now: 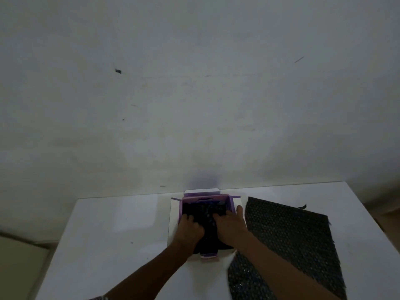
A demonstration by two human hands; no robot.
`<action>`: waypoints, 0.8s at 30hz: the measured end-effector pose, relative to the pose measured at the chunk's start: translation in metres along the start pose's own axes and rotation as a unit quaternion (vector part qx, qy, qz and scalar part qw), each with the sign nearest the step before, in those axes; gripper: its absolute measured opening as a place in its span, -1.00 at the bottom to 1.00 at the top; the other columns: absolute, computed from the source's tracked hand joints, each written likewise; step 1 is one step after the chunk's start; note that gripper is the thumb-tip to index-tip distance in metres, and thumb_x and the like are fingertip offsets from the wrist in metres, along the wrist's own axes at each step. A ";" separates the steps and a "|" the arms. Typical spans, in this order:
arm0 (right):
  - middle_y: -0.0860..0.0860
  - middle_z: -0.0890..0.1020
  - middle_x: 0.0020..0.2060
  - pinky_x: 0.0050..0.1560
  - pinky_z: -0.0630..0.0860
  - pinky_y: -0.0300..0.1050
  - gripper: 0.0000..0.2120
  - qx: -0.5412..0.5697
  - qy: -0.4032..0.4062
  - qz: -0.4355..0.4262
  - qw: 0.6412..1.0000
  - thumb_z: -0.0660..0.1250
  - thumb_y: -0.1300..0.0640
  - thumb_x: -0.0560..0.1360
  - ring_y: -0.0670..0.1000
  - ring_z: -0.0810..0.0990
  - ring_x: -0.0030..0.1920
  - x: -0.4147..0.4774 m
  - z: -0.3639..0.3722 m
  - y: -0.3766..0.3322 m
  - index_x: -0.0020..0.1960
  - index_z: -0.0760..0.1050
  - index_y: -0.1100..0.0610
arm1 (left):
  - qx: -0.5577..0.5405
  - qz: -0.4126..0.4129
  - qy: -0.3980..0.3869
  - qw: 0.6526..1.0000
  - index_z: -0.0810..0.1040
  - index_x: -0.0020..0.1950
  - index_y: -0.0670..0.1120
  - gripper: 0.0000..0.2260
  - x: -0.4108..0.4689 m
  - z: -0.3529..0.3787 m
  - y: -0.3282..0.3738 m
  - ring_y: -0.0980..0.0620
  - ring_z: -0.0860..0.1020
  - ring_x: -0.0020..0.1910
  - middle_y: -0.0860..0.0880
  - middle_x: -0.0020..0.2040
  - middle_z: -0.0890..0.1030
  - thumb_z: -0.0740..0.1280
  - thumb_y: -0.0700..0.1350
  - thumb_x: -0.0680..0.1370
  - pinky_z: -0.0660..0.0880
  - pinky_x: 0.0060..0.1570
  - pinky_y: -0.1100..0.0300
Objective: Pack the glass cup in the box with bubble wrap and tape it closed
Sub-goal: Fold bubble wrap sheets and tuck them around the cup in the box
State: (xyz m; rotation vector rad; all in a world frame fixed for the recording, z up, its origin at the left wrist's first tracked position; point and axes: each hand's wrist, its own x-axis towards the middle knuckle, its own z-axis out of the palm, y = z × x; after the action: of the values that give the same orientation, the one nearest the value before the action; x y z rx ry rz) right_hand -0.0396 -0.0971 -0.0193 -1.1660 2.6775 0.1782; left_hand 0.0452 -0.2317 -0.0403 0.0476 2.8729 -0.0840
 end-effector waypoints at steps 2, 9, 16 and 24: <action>0.07 0.59 0.11 0.31 -0.02 0.30 -0.67 0.011 -0.008 0.012 1.000 0.26 0.10 0.43 0.17 0.43 0.23 0.001 0.002 -0.001 0.19 0.45 0.04 | -0.031 0.010 0.019 0.999 0.60 -0.42 -0.04 -0.72 0.000 0.006 0.000 0.06 0.52 -0.55 0.05 -0.54 0.55 0.65 -0.02 0.07 0.50 -0.45 0.28; 0.08 0.64 -0.06 0.16 0.40 0.27 -0.70 -0.046 0.060 -0.048 0.996 0.32 -0.06 0.21 0.19 0.52 0.06 0.009 0.006 0.009 -0.15 0.65 0.04 | -0.032 0.008 0.101 0.994 0.66 -0.20 -0.11 -0.72 0.003 -0.009 -0.011 -0.09 0.62 -0.24 -0.11 -0.26 0.66 0.62 -0.10 0.17 0.62 -0.19 0.08; -0.07 0.61 -0.48 0.15 0.47 -0.01 -0.90 0.030 0.044 0.004 0.999 0.48 0.07 0.24 -0.05 0.61 -0.37 0.025 0.016 0.008 -0.33 0.62 0.09 | -0.003 -0.074 0.026 0.997 0.53 0.27 -0.20 -0.47 0.017 0.011 -0.008 -0.27 0.46 0.25 -0.24 0.16 0.59 0.51 -0.06 0.35 0.28 0.33 -0.21; -0.01 0.68 -0.08 0.43 -0.34 0.15 -0.77 -0.019 -0.012 0.003 1.000 0.39 0.07 0.38 0.18 0.51 0.21 0.031 0.008 0.000 0.01 0.63 0.08 | -0.453 -0.194 0.160 0.855 0.54 -0.01 -0.02 -0.91 0.029 -0.002 -0.013 0.12 0.58 -0.16 0.01 -0.15 0.63 0.24 -0.13 0.58 0.49 -0.18 0.44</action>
State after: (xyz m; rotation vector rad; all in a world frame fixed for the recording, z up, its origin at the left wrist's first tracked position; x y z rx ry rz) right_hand -0.0590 -0.1172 -0.0348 -1.1606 2.6682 0.2416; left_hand 0.0158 -0.2441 -0.0457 -0.7555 2.8591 1.2944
